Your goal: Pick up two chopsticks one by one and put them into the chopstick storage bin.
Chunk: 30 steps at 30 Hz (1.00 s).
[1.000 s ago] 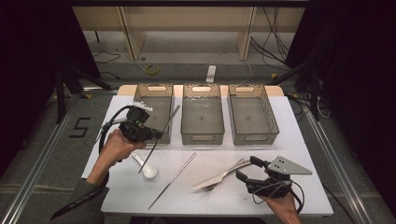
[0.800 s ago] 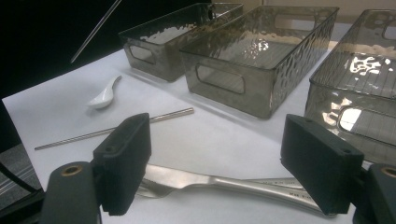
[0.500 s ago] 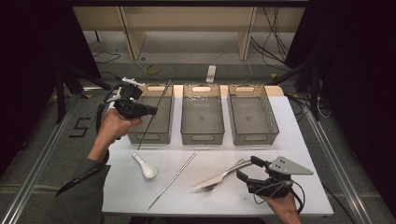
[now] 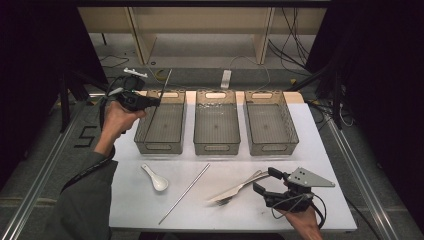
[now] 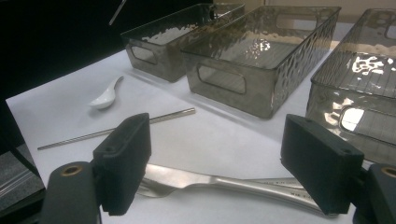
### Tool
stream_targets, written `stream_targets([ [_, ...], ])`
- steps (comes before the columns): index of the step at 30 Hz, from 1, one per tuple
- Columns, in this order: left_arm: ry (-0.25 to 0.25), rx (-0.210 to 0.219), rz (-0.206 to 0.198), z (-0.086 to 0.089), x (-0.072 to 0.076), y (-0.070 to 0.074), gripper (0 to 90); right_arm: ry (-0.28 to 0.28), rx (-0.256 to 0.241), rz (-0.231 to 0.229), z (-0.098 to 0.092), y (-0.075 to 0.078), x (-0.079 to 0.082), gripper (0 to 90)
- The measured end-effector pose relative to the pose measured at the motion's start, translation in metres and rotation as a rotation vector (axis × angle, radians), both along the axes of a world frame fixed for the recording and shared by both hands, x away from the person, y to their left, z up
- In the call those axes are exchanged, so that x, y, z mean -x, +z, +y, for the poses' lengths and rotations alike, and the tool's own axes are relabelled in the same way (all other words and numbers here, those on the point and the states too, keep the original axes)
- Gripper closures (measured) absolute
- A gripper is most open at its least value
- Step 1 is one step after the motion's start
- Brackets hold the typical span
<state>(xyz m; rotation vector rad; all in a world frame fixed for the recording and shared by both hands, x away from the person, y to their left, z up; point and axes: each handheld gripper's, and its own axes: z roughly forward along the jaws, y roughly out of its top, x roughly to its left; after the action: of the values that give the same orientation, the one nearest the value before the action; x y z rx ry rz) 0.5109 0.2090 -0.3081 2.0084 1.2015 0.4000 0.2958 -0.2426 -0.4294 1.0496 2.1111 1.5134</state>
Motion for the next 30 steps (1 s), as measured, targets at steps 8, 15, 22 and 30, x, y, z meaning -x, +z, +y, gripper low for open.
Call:
stream_targets([
  [8, 0.055, -0.004, -0.02, 0.015, -0.014, -0.008, 85.1, 0.002, -0.006, 0.006, -0.001, -0.001, -0.001, 25.2],
  [15, 0.065, -0.024, -0.029, 0.014, -0.022, -0.013, 85.1, 0.003, -0.004, 0.006, 0.0, -0.001, 0.0, 25.2],
  [22, 0.067, -0.027, -0.031, 0.011, -0.027, -0.028, 85.1, 0.004, -0.003, 0.006, 0.0, -0.001, 0.0, 25.2],
  [30, 0.069, -0.056, -0.027, 0.008, -0.03, -0.048, 85.1, 0.005, -0.002, 0.005, 0.0, -0.001, 0.0, 25.2],
])
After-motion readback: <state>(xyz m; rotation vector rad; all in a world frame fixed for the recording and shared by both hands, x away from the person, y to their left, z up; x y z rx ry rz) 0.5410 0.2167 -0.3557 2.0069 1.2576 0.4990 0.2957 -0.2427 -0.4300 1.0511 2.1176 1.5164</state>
